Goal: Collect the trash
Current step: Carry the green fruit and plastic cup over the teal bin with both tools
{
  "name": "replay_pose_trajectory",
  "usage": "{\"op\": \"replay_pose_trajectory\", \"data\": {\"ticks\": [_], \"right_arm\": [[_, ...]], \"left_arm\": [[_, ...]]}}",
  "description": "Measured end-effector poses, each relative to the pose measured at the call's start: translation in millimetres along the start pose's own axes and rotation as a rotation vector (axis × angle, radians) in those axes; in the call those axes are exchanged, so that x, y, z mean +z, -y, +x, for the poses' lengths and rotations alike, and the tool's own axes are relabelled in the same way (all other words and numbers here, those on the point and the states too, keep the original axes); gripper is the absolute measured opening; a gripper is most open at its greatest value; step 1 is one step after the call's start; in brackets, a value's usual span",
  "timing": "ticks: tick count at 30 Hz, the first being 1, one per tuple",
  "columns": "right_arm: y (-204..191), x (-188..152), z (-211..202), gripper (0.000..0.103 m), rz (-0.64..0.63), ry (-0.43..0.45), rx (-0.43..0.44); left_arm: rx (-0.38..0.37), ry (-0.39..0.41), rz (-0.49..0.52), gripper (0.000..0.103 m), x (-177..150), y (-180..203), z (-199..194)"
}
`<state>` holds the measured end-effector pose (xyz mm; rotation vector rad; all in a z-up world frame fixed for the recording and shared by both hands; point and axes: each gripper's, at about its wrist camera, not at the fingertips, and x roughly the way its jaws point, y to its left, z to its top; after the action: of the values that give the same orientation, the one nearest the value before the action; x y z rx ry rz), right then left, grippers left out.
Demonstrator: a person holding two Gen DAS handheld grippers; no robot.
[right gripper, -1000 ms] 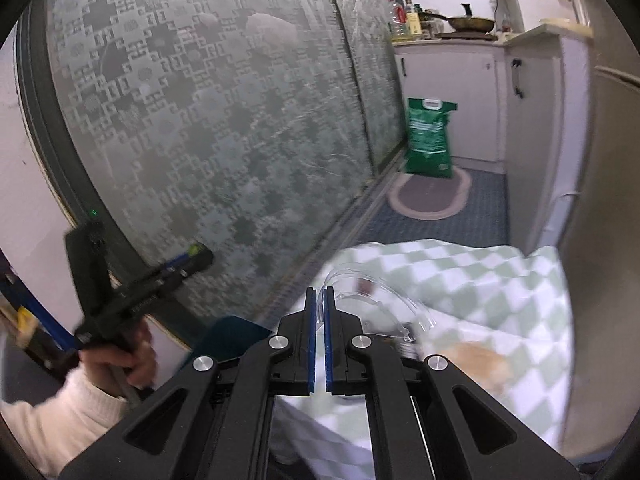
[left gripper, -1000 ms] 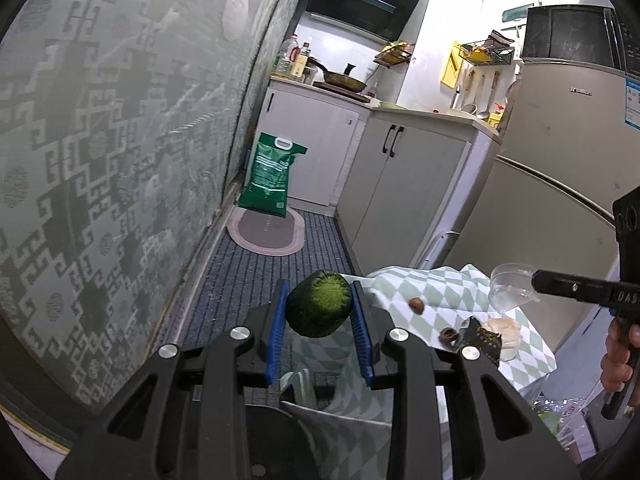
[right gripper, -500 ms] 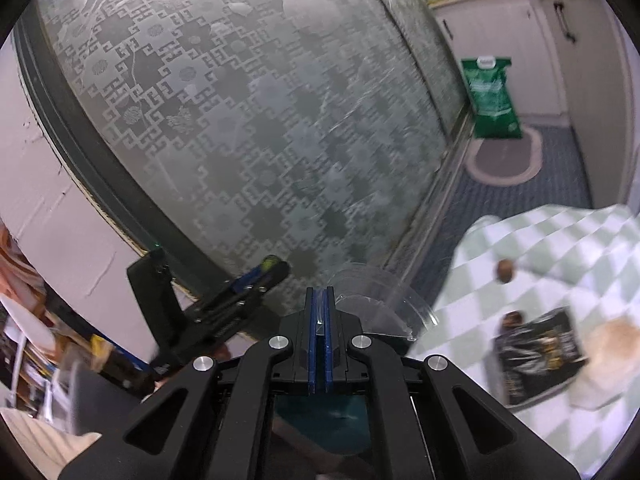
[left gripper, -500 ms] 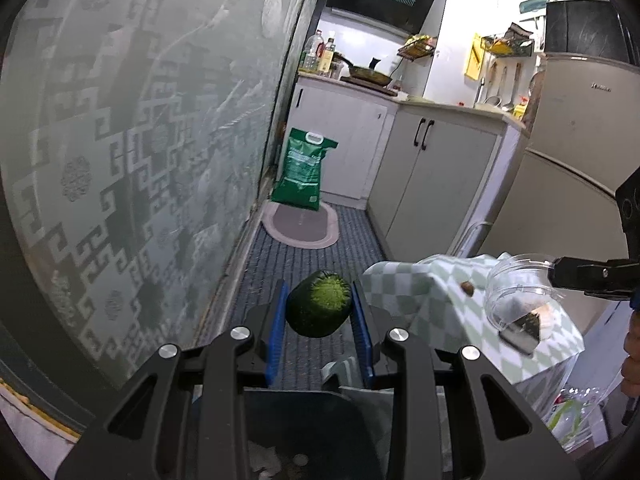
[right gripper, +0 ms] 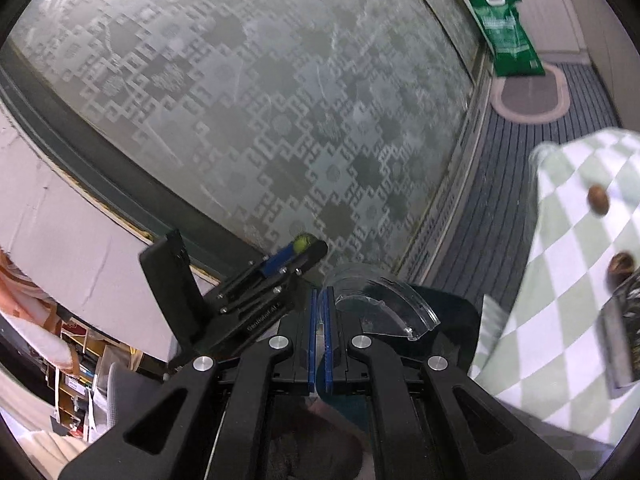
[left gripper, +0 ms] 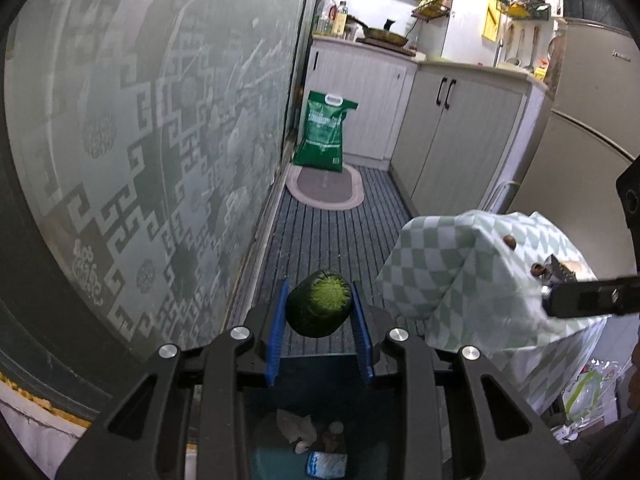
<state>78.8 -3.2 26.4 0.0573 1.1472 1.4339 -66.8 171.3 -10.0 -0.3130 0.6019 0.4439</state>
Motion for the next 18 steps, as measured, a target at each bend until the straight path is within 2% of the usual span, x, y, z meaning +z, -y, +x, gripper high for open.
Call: {"op": "replay_pose_trajectory", "data": {"ticks": [9, 18], "right_arm": [[8.9, -11.9, 37.2, 0.004, 0.035, -0.115, -0.044], [2.6, -23.1, 63.8, 0.005, -0.025, -0.213, -0.134]], "left_arm": [[0.008, -0.078, 0.012, 0.033, -6.2, -7.5, 11.1], [-0.001, -0.171, 0.02, 0.033, -16.9, -11.7, 25.0]]}}
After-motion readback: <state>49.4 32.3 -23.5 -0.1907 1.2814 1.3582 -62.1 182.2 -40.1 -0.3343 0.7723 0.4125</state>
